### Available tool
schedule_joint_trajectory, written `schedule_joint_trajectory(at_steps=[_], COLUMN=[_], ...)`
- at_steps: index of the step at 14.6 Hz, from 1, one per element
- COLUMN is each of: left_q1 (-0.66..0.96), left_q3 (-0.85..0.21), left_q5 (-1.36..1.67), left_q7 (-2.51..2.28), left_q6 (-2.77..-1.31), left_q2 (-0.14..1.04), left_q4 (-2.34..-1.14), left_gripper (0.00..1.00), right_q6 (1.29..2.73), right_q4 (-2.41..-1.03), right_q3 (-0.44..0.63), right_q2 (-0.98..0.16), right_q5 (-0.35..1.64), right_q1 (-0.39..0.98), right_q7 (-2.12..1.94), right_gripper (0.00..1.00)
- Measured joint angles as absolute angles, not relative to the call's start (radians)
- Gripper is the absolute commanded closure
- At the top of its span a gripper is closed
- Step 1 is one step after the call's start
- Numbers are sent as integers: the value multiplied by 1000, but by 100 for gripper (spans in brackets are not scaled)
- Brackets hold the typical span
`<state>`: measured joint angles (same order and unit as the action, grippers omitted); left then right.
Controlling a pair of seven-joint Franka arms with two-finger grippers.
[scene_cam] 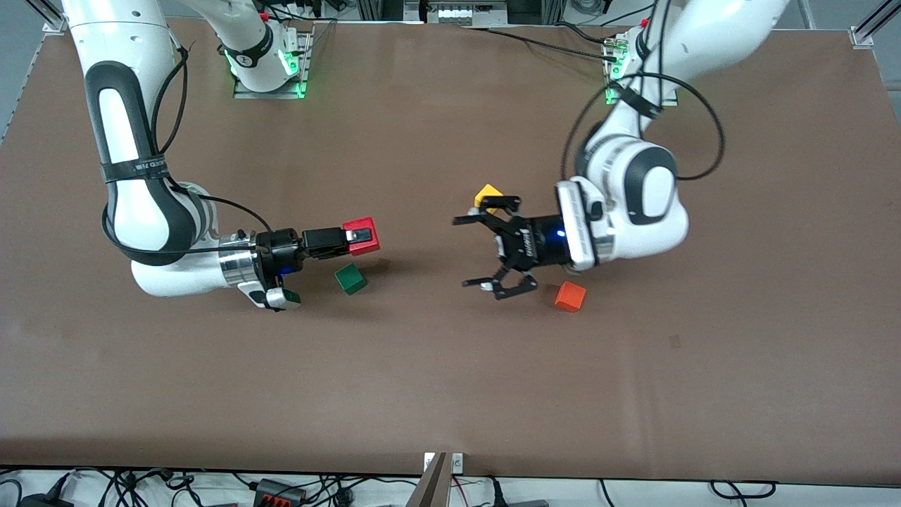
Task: Pass red block to right arm, stack on blue
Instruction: 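Carry the red cube over the blue cube while the left gripper withdraws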
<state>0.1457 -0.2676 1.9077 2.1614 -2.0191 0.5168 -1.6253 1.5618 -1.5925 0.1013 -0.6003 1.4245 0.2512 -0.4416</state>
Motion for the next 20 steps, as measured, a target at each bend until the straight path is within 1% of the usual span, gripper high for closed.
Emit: schedule_joint_trajectory(at_steps=[3, 7, 12, 17, 20], left_q1=[57, -28, -121, -158, -161], left_q3=[-266, -265, -264, -264, -263], left_q5=[1725, 1490, 1217, 977, 795], left_q7=[2047, 1848, 1581, 1348, 1243], left_q6=[-1912, -1777, -1560, -1360, -1301], left_q2=[516, 510, 504, 503, 502], left_q4=[-1610, -1545, -1459, -1383, -1364], left_gripper=[0, 0, 0, 0, 0], right_q6=[1562, 1563, 1618, 1650, 1696], right_q4=[-1586, -1567, -1560, -1575, -1578], right_q3=[140, 216, 322, 423, 467], right_q2=[-600, -589, -564, -565, -563], right_q5=[1233, 890, 562, 331, 269], right_q1=[250, 248, 248, 251, 251], right_q7=[-442, -442, -441, -439, -439], right_gripper=[100, 100, 100, 100, 100])
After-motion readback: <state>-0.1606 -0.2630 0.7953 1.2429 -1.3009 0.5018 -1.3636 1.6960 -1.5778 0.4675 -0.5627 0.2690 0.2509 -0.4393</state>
